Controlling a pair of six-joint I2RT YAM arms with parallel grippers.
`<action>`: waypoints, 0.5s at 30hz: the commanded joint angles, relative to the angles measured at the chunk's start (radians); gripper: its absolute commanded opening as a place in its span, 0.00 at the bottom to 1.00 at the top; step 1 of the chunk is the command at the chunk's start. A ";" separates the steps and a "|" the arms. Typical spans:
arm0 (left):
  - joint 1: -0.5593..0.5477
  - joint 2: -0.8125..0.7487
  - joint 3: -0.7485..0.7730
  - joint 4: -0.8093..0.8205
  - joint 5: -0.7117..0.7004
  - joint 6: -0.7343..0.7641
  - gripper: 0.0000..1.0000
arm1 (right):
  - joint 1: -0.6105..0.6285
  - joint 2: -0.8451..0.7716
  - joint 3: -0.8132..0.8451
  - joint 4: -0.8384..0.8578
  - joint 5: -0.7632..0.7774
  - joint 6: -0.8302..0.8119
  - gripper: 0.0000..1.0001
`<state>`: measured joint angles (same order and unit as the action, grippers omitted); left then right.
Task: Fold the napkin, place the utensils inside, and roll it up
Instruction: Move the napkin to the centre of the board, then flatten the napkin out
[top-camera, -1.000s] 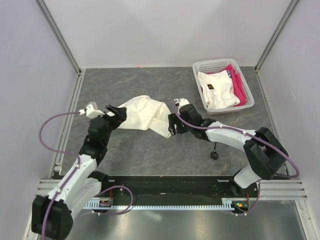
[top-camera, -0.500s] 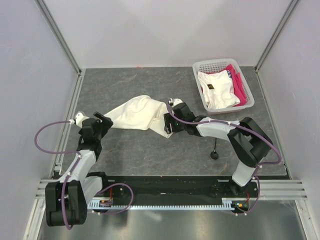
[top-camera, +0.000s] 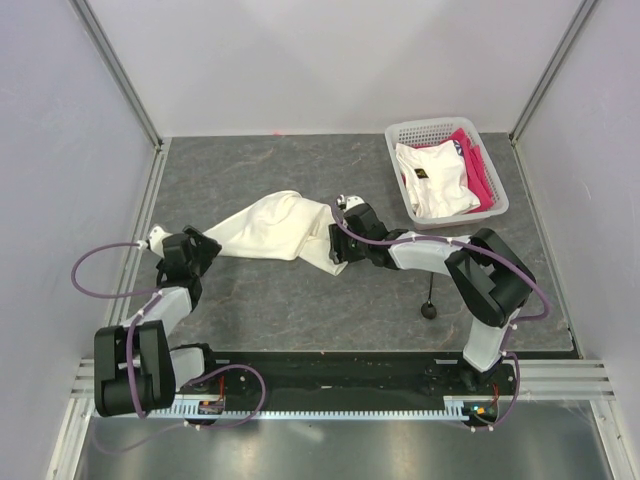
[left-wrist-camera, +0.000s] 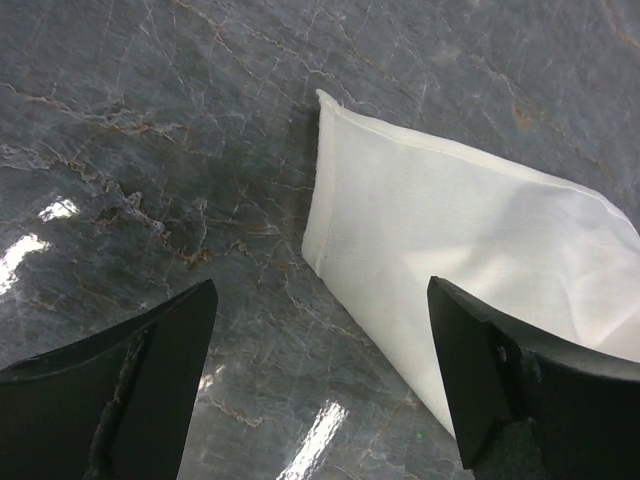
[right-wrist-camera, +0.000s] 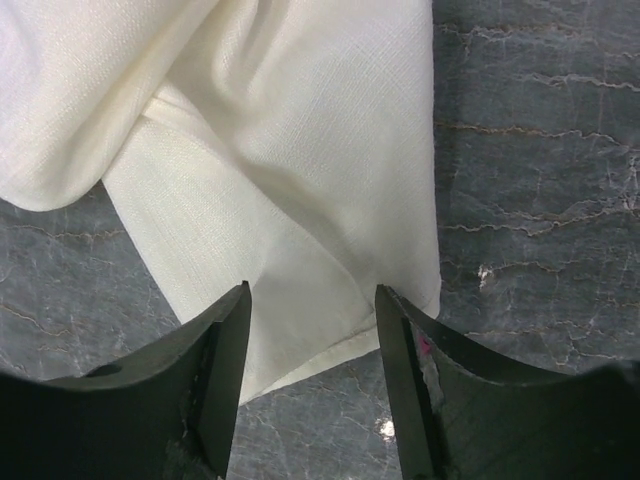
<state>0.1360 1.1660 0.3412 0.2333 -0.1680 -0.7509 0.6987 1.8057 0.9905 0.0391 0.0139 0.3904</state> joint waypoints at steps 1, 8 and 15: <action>0.013 0.063 0.065 0.073 0.038 -0.039 0.87 | -0.004 0.004 0.036 0.033 -0.012 0.016 0.55; 0.014 0.115 0.093 0.138 0.050 -0.036 0.42 | -0.011 0.003 0.042 0.031 -0.049 0.002 0.24; 0.014 0.129 0.110 0.236 0.094 -0.021 0.02 | -0.031 -0.075 0.036 0.018 -0.051 -0.013 0.00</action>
<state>0.1448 1.3014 0.4137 0.3618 -0.0937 -0.7788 0.6823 1.8057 0.9981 0.0441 -0.0227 0.3889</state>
